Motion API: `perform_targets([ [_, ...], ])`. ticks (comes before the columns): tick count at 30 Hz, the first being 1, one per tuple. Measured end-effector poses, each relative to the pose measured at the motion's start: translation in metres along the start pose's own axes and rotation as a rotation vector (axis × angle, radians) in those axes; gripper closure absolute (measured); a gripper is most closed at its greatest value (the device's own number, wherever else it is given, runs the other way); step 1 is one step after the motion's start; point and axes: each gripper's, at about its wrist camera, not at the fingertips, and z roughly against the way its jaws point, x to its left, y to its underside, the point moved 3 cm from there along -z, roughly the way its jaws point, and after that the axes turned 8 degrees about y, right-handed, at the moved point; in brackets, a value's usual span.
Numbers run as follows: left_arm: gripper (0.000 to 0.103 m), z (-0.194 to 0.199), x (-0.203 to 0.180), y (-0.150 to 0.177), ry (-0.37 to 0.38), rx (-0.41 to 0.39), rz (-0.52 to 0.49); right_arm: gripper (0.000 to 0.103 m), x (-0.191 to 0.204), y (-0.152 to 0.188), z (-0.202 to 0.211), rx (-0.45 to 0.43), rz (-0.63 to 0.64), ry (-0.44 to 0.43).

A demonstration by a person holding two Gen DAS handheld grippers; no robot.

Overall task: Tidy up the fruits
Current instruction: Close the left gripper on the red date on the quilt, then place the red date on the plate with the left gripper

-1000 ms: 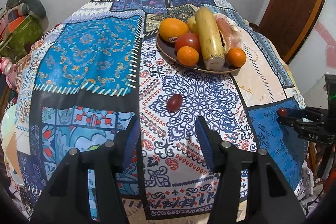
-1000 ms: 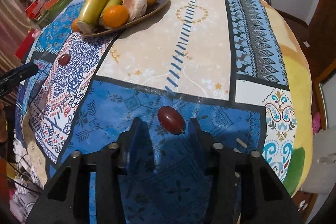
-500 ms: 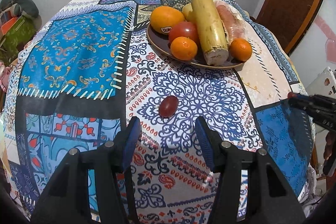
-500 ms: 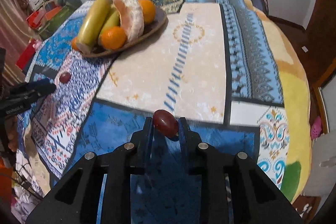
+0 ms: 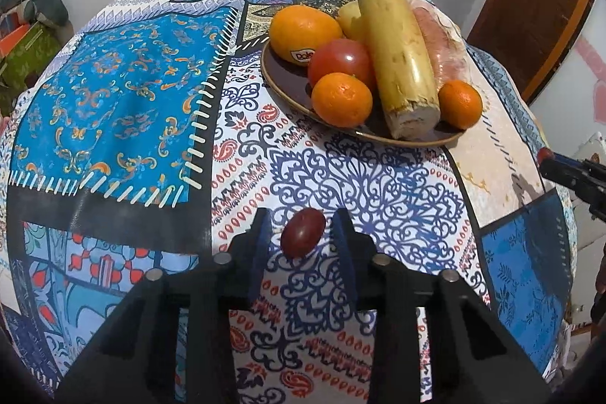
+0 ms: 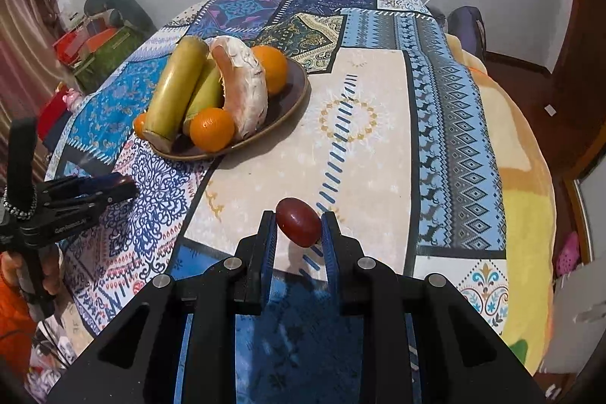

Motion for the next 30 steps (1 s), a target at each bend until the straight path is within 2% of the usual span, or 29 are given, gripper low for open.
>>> perform_targets([
  [2, 0.081, -0.001, 0.000, 0.000, 0.011, 0.000, -0.007, 0.081, 0.002, -0.001, -0.001, 0.000, 0.006, 0.002],
  [10, 0.082, 0.006, -0.003, 0.004, 0.017, -0.006, -0.022, 0.081, 0.007, -0.006, 0.000, -0.013, 0.006, -0.010],
  [16, 0.082, 0.021, -0.006, -0.001, 0.010, -0.046, -0.044, 0.081, 0.007, -0.014, 0.001, -0.032, 0.003, -0.013],
  [24, 0.082, 0.038, -0.012, -0.027, 0.007, -0.118, -0.066, 0.081, 0.012, -0.035, 0.004, -0.071, 0.026, -0.015],
  [30, 0.082, 0.036, -0.011, -0.052, 0.005, -0.146, -0.067, 0.081, 0.022, -0.055, 0.002, -0.113, 0.040, -0.032],
])
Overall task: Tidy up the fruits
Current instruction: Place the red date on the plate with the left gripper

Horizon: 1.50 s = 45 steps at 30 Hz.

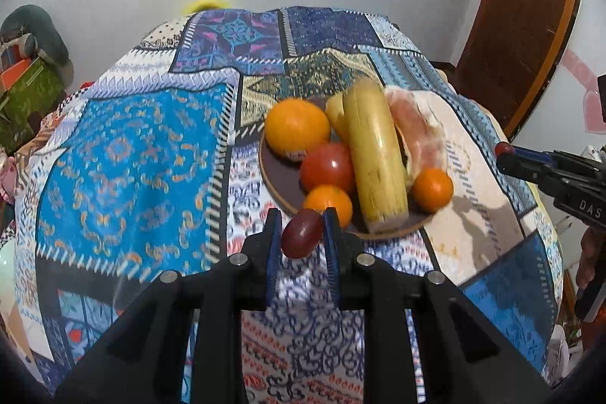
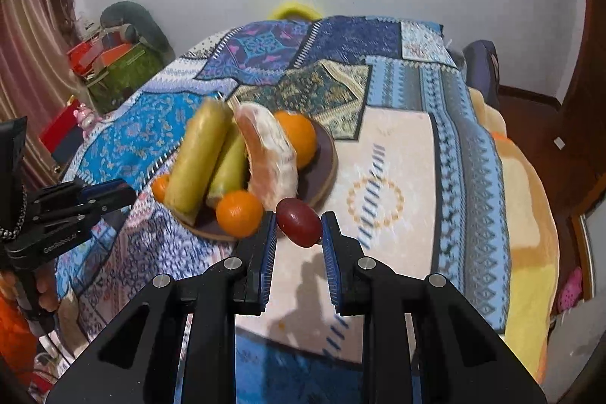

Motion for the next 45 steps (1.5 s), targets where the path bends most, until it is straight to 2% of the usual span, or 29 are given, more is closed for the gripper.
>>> perform_targets([
  [13, 0.082, -0.035, 0.016, -0.028, 0.009, -0.011, 0.031, 0.081, 0.031, -0.026, -0.027, -0.031, 0.028, -0.078],
  [18, 0.082, -0.048, 0.024, -0.031, 0.034, 0.005, 0.063, 0.081, 0.038, -0.027, -0.036, -0.025, 0.038, -0.090],
  [29, 0.081, -0.053, 0.025, -0.031, 0.041, 0.008, 0.060, 0.081, 0.045, -0.022, -0.050, 0.004, 0.049, -0.106],
  [32, 0.078, -0.052, 0.025, -0.031, 0.036, 0.012, 0.066, 0.079, 0.045, -0.021, -0.052, 0.009, 0.049, -0.102],
  [34, 0.075, -0.051, 0.026, -0.030, 0.035, 0.016, 0.069, 0.069, 0.045, -0.021, -0.051, 0.005, 0.046, -0.096],
  [35, 0.073, -0.050, 0.027, -0.030, 0.035, 0.018, 0.072, 0.068, 0.044, -0.021, -0.050, -0.001, 0.045, -0.093],
  [39, 0.070, -0.041, 0.026, -0.030, 0.042, 0.010, 0.083, 0.067, 0.044, -0.022, -0.046, -0.011, 0.057, -0.095],
  [45, 0.070, -0.001, 0.022, -0.040, 0.036, -0.067, 0.089, 0.067, 0.044, -0.024, -0.029, -0.037, 0.044, -0.096],
])
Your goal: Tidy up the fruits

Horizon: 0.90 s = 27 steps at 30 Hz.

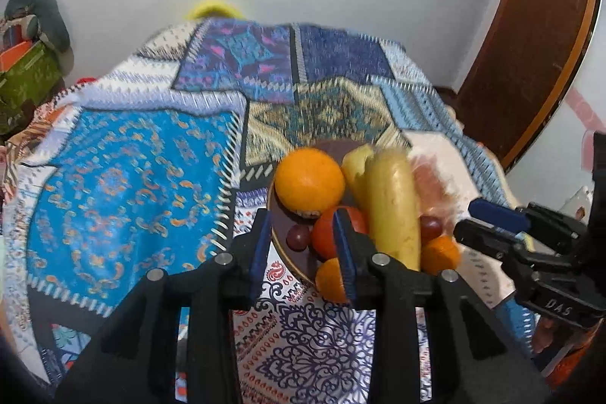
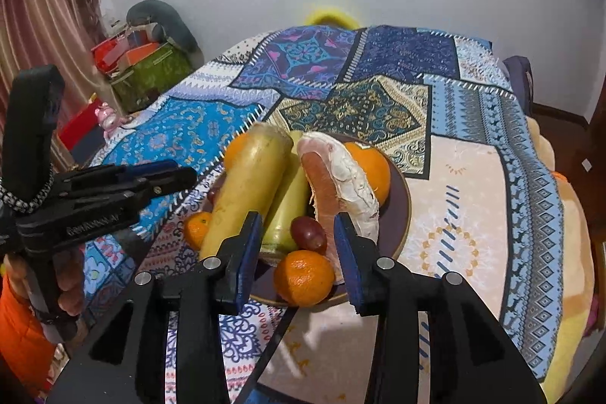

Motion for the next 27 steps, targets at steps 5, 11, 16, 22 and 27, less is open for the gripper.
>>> perform_targets([
  [5, 0.070, 0.054, -0.015, -0.013, 0.000, -0.100, -0.019, 0.067, 0.004, -0.006, 0.028, -0.043, 0.002, 0.029],
  [11, 0.070, 0.134, -0.043, -0.019, 0.000, -0.242, -0.064, 0.067, 0.014, -0.019, 0.088, -0.153, -0.003, 0.059],
  [16, 0.070, 0.204, -0.072, -0.014, 0.005, -0.375, -0.092, 0.067, 0.031, -0.024, 0.153, -0.284, 0.015, 0.092],
  [22, 0.070, 0.273, -0.112, 0.004, -0.013, -0.504, -0.166, 0.060, 0.045, -0.021, 0.226, -0.455, -0.007, 0.111],
  [27, 0.054, 0.307, -0.139, 0.023, -0.045, -0.575, -0.207, 0.059, 0.056, -0.010, 0.272, -0.564, -0.027, 0.114],
])
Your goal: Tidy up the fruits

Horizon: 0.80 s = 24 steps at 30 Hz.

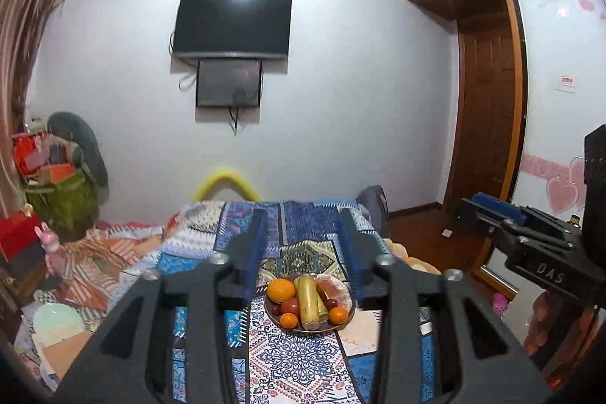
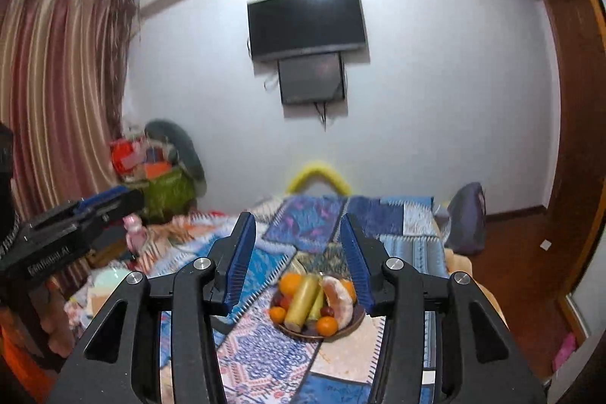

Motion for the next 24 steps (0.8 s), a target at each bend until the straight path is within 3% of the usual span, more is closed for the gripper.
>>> perform_targets([
  [4, 0.045, 0.021, -0.015, 0.000, -0.017, -0.043, -0.031, 0.050, 0.005, -0.002, 0.026, -0.061, -0.006, 0.004],
  [9, 0.017, 0.036, -0.022, 0.002, -0.045, -0.078, -0.035, 0.033, 0.009, 0.001, 0.037, -0.092, 0.008, 0.029],
  [11, 0.010, 0.040, -0.024, 0.002, -0.054, -0.090, -0.039, 0.026, 0.011, 0.001, 0.038, -0.107, 0.018, 0.045],
  [18, 0.002, 0.042, -0.030, 0.002, -0.056, -0.096, -0.051, 0.001, 0.010, 0.000, 0.044, -0.152, 0.019, 0.109],
  [24, 0.000, 0.042, -0.029, 0.006, -0.046, -0.085, -0.040, 0.000, 0.011, 0.005, 0.048, -0.150, 0.027, 0.125],
])
